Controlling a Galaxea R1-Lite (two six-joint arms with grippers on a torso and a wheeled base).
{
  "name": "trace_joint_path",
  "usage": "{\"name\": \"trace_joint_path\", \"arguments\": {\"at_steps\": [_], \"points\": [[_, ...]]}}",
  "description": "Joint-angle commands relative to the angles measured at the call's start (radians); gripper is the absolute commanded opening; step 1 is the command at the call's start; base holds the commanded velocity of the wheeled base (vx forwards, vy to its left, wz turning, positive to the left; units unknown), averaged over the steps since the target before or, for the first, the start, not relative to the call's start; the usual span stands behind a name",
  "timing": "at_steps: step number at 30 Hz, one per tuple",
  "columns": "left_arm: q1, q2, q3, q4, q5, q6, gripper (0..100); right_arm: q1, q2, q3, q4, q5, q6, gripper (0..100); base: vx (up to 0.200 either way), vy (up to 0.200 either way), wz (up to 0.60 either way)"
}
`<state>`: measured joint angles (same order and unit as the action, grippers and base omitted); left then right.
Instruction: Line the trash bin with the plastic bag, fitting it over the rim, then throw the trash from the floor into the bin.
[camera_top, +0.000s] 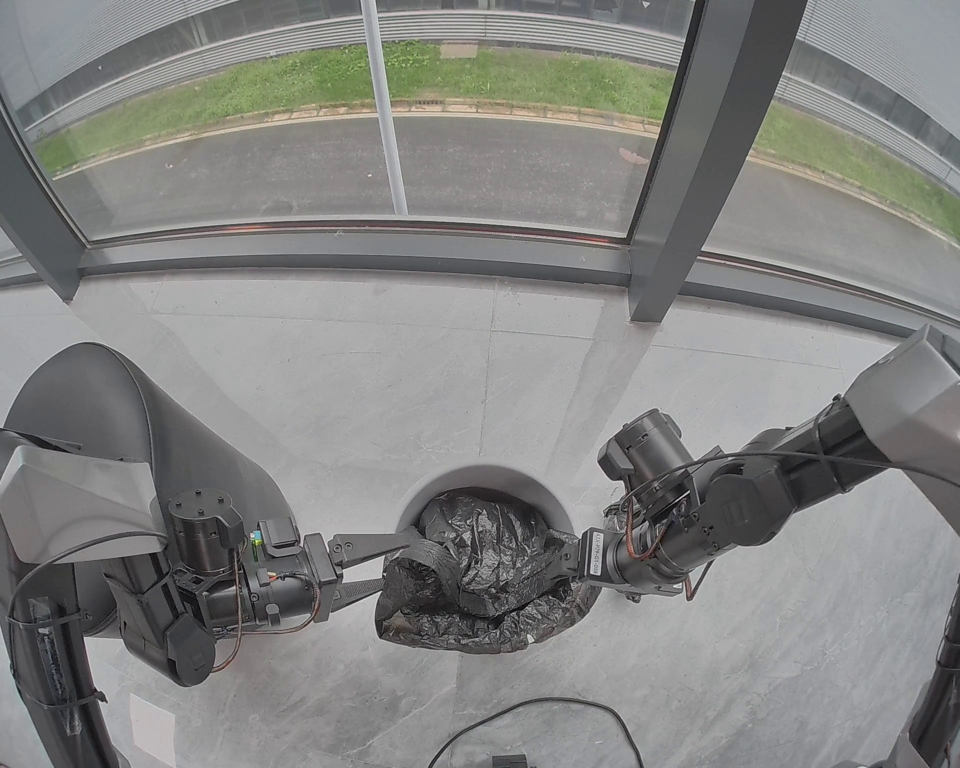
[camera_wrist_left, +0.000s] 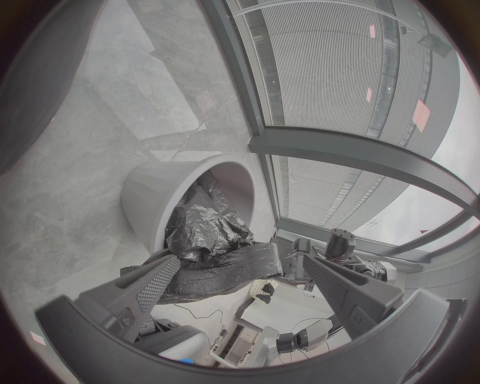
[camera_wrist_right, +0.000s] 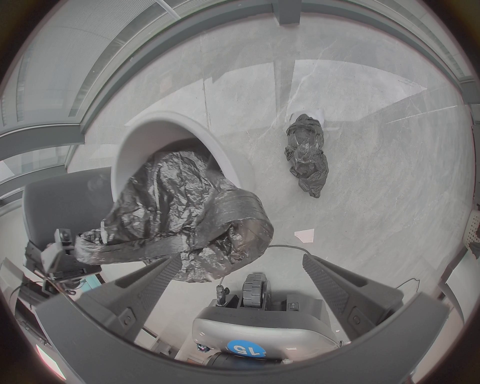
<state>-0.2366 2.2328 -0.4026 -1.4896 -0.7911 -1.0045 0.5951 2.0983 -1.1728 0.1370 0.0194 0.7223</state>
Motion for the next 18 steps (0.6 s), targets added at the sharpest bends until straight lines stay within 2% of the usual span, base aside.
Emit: {"name": "trace_joint_path", "arguments": {"at_steps": [1, 5, 9, 12, 15, 16, 18], "points": [[0.000, 0.022, 0.016, -0.032, 0.000, -0.002, 100, -0.003, -0.109, 0.027, 0.000, 0.004, -0.004, 100, 0.000, 0.000, 0.00], [0.000, 0.027, 0.022, -0.049, 0.000, -0.002, 100, 0.014, -0.162, 0.018, -0.002, 0.001, -0.018, 100, 0.000, 0.000, 0.00], [0.000, 0.022, 0.042, -0.058, 0.001, 0.001, 100, 0.060, -0.173, 0.007, -0.016, 0.001, -0.112, 100, 0.000, 0.000, 0.00], [-0.001, 0.005, 0.067, -0.061, 0.001, 0.026, 100, 0.095, -0.126, 0.007, -0.085, -0.002, -0.167, 100, 0.000, 0.000, 0.00], [-0.004, -0.002, 0.097, -0.061, 0.000, 0.109, 100, 0.130, -0.064, 0.007, -0.177, -0.042, -0.199, 100, 0.000, 0.000, 0.00], [-0.007, -0.002, 0.111, -0.061, 0.000, 0.152, 100, 0.150, -0.020, 0.002, -0.223, -0.085, -0.227, 100, 0.000, 0.000, 0.00], [-0.012, -0.005, 0.120, -0.061, 0.000, 0.167, 100, 0.166, 0.009, -0.004, -0.241, -0.122, -0.250, 100, 0.000, 0.000, 0.00]]}}
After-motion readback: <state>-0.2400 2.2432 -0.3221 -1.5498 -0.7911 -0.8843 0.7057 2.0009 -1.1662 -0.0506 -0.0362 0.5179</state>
